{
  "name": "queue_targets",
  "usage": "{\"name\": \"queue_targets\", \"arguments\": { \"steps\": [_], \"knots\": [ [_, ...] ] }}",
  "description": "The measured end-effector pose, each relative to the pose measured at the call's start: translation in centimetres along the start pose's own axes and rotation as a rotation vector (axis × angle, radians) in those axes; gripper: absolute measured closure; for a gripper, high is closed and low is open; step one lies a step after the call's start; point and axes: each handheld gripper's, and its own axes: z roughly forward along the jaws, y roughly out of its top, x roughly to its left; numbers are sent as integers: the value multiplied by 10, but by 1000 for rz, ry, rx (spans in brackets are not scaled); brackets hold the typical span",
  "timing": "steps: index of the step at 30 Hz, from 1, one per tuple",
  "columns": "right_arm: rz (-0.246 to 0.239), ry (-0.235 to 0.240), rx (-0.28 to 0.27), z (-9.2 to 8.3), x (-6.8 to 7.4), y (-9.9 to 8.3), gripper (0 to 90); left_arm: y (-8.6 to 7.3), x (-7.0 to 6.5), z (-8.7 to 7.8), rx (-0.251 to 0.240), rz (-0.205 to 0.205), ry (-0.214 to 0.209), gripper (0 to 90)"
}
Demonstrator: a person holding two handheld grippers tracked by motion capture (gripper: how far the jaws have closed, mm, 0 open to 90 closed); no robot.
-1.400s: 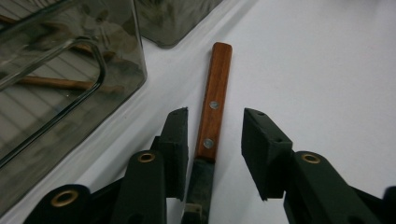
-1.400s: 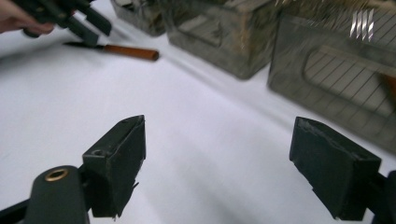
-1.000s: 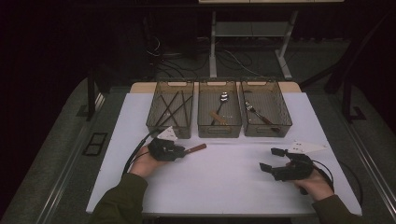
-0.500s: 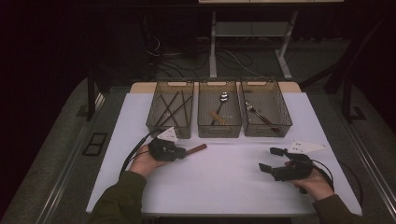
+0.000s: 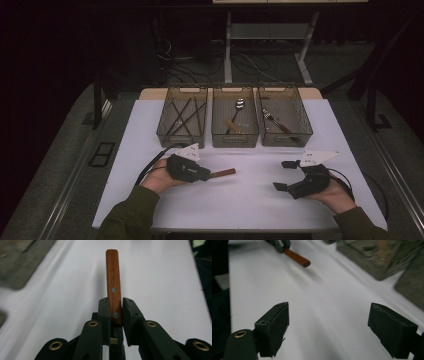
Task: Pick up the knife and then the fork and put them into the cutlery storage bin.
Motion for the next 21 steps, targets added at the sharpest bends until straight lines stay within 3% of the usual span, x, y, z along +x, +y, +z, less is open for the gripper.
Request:
{"name": "queue_targets", "arguments": {
  "steps": [5, 13, 19, 21],
  "knots": [
    [-46, 50, 70, 9, 5, 10, 173, 17, -13, 10, 4, 49, -42, 770],
    [-121, 103, 147, 26, 17, 29, 175, 45, -30, 33, 52, 179, -101, 770],
    [-178, 139, 169, 39, 23, 38, 180, 62, -39, 40, 47, 211, -132, 770],
    [-201, 158, 185, 43, 23, 40, 224, 67, -39, 42, 59, 223, -138, 770]
  ]
}}
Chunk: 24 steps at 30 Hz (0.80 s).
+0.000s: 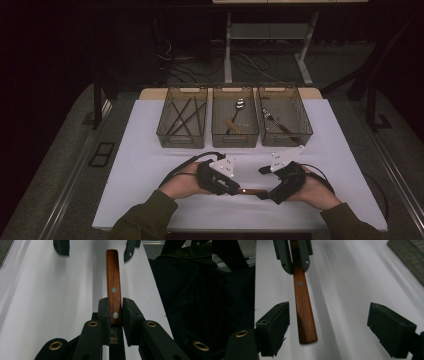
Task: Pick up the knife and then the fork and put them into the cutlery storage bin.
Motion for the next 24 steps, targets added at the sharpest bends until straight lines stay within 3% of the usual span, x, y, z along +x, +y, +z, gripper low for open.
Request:
{"name": "queue_targets", "arguments": {
  "steps": [4, 6, 7, 8, 10, 14, 24],
  "knots": [
    [-20, 48, 14, 9, -1, 6, 256, 8, 4, 3, 0, 18, 1, 769],
    [-42, 63, 23, 13, -1, 9, 302, 11, 5, 4, 1, 32, 5, 769],
    [-50, 74, 31, 16, -1, 11, 328, 12, 4, 4, 1, 16, 0, 769],
    [-57, 91, 41, 18, -1, 12, 353, 13, 6, 4, -4, 42, 8, 770],
    [-56, 114, 57, 23, 1, 14, 422, 14, 4, 4, -2, 47, 6, 769],
    [-89, 127, 88, 29, 2, 17, 560, 14, 2, 6, 5, 57, 3, 769],
    [-99, 161, 105, 33, 6, 20, 720, 13, 2, 5, 12, 65, -1, 769]
  ]
}}
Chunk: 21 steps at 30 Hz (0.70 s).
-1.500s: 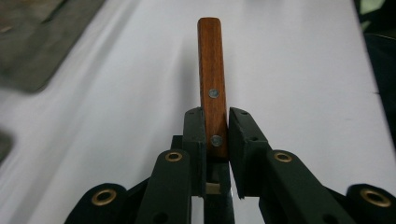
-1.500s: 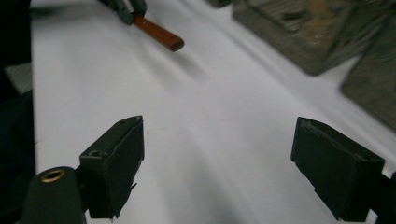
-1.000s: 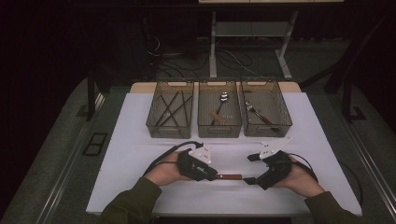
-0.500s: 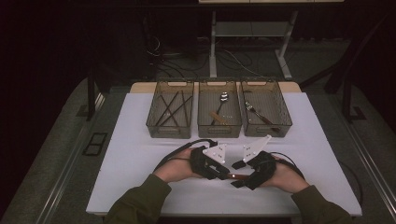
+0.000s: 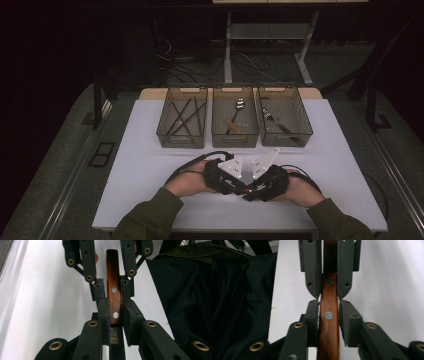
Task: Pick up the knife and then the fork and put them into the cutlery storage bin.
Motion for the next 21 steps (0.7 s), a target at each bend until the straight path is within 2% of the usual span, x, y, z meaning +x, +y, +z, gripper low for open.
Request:
{"name": "queue_targets", "arguments": {
  "steps": [7, 17, 21],
  "knots": [
    [-19, 2, -10, 0, 1, 1, 748, 0, -1, -1, -6, 0, 2, 768],
    [8, 8, -22, -2, 0, 0, 757, -1, -2, -1, -23, 5, 8, 753],
    [22, 5, -17, -3, -1, -1, 758, -6, -1, -6, -59, -32, 29, 625]
  ]
}}
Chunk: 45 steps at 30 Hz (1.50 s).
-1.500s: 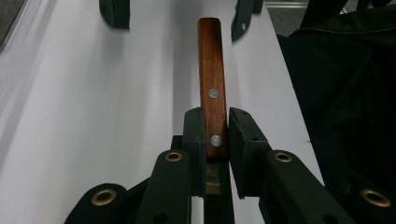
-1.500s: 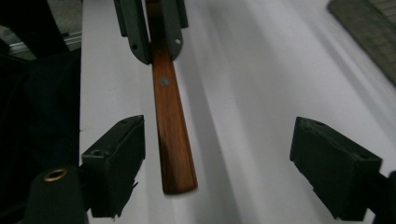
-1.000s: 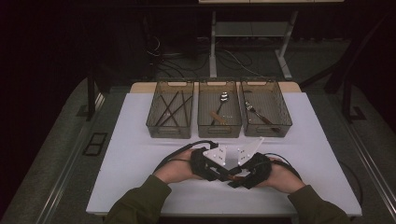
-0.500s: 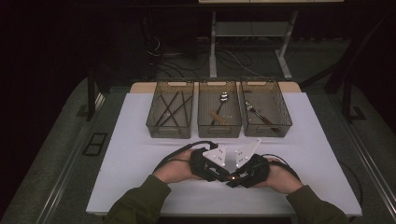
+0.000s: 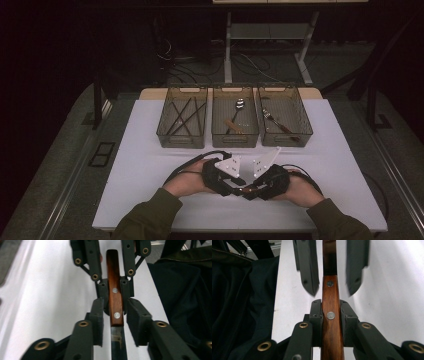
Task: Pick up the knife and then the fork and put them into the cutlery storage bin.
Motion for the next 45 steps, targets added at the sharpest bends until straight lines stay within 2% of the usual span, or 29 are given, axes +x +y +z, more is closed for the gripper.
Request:
{"name": "queue_targets", "arguments": {
  "steps": [2, 6, 12, 14, 19, 23, 25, 26, 30, 36, 45],
  "knots": [
    [-3, -9, 7, -1, -2, -2, 757, -4, 1, -6, -28, -36, 9, 564],
    [15, -29, -1, -5, -5, -5, 758, -18, 0, -21, -80, -109, 57, 469],
    [57, -73, -16, -16, -12, -14, 757, -45, -7, -44, -134, -230, 175, 326],
    [73, -92, -26, -20, -16, -17, 757, -54, -9, -50, -138, -259, 214, 286],
    [118, -143, -45, -32, -23, -26, 757, -75, -15, -63, -164, -350, 306, 245],
    [152, -176, -66, -41, -29, -32, 757, -90, -21, -69, -174, -400, 376, 190],
    [181, -194, -80, -45, -31, -34, 757, -97, -24, -71, -181, -414, 404, 168],
    [218, -196, -98, -47, -31, -35, 757, -100, -26, -71, -186, -423, 417, 154],
    [243, -239, -122, -57, -38, -39, 757, -112, -30, -72, -213, -488, 436, 136],
    [298, -296, -160, -70, -49, -43, 756, -122, -38, -71, -217, -526, 451, 106],
    [376, -396, -221, -98, -63, -43, 757, -122, -41, -68, -214, -523, 476, 0]
  ]
}}
